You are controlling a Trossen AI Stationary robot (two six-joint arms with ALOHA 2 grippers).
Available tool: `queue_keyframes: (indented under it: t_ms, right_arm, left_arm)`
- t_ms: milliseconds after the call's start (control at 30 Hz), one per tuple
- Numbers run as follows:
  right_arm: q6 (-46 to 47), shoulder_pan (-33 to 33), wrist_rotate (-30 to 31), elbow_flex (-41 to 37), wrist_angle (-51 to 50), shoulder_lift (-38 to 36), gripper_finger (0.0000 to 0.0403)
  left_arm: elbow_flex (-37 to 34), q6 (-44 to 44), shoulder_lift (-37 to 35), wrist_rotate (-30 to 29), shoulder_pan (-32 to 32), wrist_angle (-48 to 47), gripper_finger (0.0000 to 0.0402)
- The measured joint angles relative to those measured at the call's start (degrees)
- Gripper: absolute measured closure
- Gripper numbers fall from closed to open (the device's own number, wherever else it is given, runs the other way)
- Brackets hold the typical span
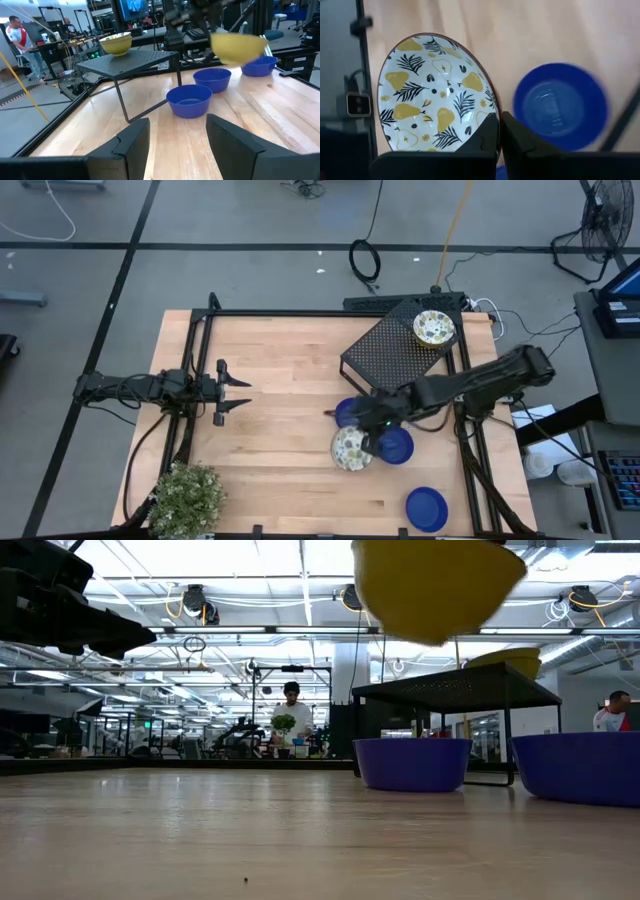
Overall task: Pick & Place Mini bowls
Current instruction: Stack the patterned yellow bowl on the patterned yellow bowl on the shelf
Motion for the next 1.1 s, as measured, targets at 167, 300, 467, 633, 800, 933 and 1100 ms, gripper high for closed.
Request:
queue_keyframes:
  t_ms: [167, 300, 467, 633, 800, 933, 1100]
  right_arm:
    - [2.0, -1.4, 6.6, 0.0, -2.8, -6.4, 0.0403]
    - [6.0, -3.2, 13.4, 0.0, -6.4, -11.0, 0.0403]
    - [13.1, -7.3, 19.0, 0.0, -9.6, -16.5, 0.0403]
    - [15.3, -14.0, 20.7, 0.0, -11.0, -21.6, 0.0403]
    - [18.1, -23.4, 21.7, 0.0, -11.1, -26.9, 0.0403]
    - [18.1, -31.0, 21.7, 0.0, -11.1, -30.9, 0.0403]
    - [18.0, -40.8, 21.7, 0.1, -14.6, -34.3, 0.0403]
  left_arm:
    - [0.0, 0.0, 0.0, 0.0, 0.0, 0.0, 0.0204]
    - [0.0, 0.0, 0.0, 0.0, 0.0, 0.0, 0.0204]
    - [0.0, 0.0, 0.0, 0.0, 0.0, 0.0, 0.0204]
    - [0.0, 0.0, 0.0, 0.0, 0.0, 0.0, 0.0204]
    - [0.0, 0.0, 0.0, 0.0, 0.0, 0.0, 0.0204]
    - [0.0, 0.0, 0.0, 0.0, 0.0, 0.0, 0.0204]
    - [0.0, 0.0, 0.0, 0.0, 0.0, 0.0, 0.0204]
